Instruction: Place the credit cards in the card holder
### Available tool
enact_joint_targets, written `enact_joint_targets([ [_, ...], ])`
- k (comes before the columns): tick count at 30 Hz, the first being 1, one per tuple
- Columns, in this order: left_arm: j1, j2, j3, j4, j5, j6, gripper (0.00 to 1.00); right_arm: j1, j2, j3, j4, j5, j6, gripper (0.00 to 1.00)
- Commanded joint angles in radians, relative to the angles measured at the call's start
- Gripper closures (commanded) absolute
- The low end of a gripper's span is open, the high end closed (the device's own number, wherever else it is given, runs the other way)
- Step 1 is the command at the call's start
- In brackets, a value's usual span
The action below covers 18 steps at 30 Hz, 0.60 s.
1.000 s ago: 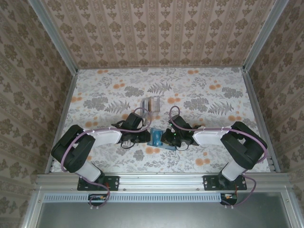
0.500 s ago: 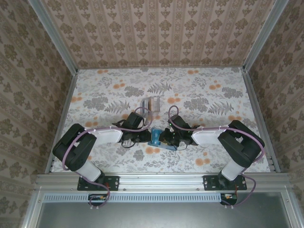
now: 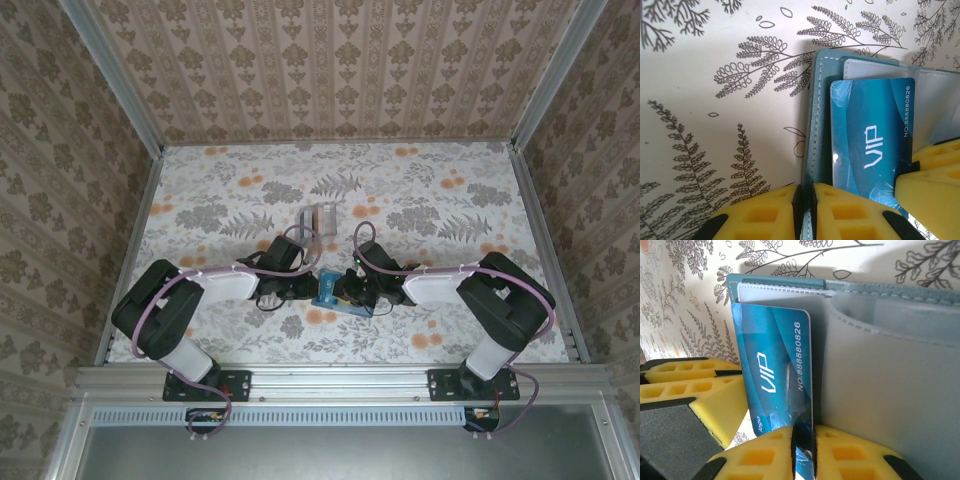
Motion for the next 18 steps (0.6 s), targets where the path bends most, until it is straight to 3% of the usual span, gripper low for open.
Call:
enact_joint_targets([
  [1, -0.025, 0.065, -0.015, -0.036, 0.024, 0.02, 0.83, 0.006, 0.004, 0.0, 0.043, -0.017, 0.001, 0.85],
  [9, -0.016, 0.047, -0.006, -0.074, 0.009, 0.043, 0.83, 0.007, -0.045, -0.009, -0.02, 0.001, -0.017, 1.0],
  [18, 0.014, -0.006, -0.043, -0.069, 0.01, 0.056, 0.82, 0.0, -0.214, -0.061, -0.133, 0.069, -0.061, 1.0],
])
